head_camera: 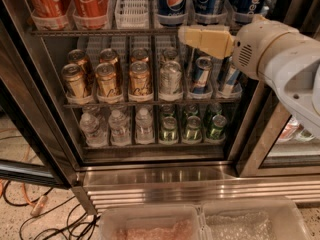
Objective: Pick pepsi can from top shelf of fridge
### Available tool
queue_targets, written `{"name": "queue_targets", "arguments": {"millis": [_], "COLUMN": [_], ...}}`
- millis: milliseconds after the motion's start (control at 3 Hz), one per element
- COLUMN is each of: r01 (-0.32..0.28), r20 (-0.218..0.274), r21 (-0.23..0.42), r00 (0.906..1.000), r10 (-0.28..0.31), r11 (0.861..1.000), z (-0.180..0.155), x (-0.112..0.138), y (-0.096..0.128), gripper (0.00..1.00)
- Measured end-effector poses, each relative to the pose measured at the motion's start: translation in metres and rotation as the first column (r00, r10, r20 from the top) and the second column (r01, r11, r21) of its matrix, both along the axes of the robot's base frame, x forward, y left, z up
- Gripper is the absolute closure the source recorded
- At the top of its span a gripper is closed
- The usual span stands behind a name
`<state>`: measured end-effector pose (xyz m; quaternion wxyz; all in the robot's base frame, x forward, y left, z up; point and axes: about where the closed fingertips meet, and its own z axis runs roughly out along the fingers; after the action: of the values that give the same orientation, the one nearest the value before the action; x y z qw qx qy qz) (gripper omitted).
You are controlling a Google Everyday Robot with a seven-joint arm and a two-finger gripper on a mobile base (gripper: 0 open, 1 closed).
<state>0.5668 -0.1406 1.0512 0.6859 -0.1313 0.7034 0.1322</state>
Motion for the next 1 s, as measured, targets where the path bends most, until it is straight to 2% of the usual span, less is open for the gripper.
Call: {"name": "queue_targets", "arguments": {"millis": [333,667,1000], "r01": [0.061,0.133,0.177], "r20": [0.04,0.099,0.147], "r21": [-0.009,-0.013,0.005], "r00": [0.9973,0.9863,0.9734], "r10": [-0.061,-0.131,-0.176], "r11": [0.998,0.991,0.984], "z": [0.004,0.004,-0.002], "x": [0.005,0.012,0.016], "y": [-0.008,-0.018,-0.015], "gripper": [0.0,0.0,0.0]}}
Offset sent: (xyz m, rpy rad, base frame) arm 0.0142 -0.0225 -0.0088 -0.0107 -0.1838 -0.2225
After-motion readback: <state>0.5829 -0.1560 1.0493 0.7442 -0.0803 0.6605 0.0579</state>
